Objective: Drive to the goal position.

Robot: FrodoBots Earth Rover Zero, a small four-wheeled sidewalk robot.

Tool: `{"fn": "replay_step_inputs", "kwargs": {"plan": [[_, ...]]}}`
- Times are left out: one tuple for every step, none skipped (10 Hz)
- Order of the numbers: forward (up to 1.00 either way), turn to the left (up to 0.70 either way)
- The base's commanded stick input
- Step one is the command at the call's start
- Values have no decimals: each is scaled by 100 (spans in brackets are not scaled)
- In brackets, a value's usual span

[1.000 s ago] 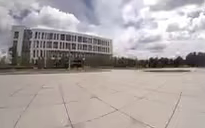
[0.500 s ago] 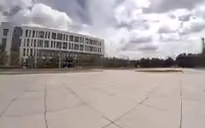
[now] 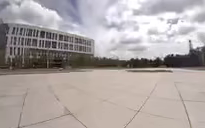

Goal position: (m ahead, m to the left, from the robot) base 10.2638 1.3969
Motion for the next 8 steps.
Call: {"fn": "replay_step_inputs", "kwargs": {"plan": [[70, 0], [70, 0], [70, 0], [70, 0], [70, 0], [70, 0], [70, 0], [70, 0]]}}
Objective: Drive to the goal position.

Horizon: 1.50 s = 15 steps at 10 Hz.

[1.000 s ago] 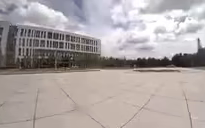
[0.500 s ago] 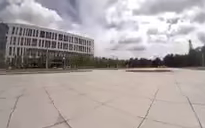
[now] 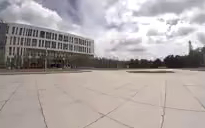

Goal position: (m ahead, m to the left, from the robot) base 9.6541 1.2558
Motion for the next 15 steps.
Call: {"fn": "replay_step_inputs", "kwargs": {"plan": [[70, 3], [70, 8], [70, 2], [70, 0], [70, 0], [70, 0], [70, 0], [70, 0], [70, 0], [70, 0], [70, 0], [70, 0], [70, 0], [70, 0], [70, 0]]}}
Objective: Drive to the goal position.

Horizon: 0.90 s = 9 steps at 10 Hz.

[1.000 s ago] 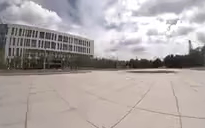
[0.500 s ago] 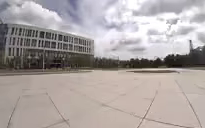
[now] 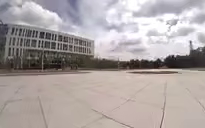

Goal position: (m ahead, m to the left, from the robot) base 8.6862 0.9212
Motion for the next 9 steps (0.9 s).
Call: {"fn": "replay_step_inputs", "kwargs": {"plan": [[70, 0], [70, 0], [70, 0], [70, 0], [70, 0], [70, 0], [70, 0], [70, 0], [70, 0]]}}
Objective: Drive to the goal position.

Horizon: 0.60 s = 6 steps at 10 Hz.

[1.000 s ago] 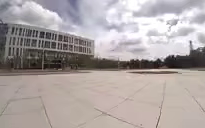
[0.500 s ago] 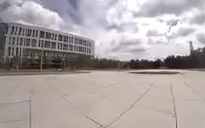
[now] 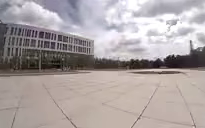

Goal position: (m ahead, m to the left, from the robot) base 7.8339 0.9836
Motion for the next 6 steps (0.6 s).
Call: {"fn": "replay_step_inputs", "kwargs": {"plan": [[70, 0], [70, 0], [70, 0], [70, 0], [70, 0], [70, 0]]}}
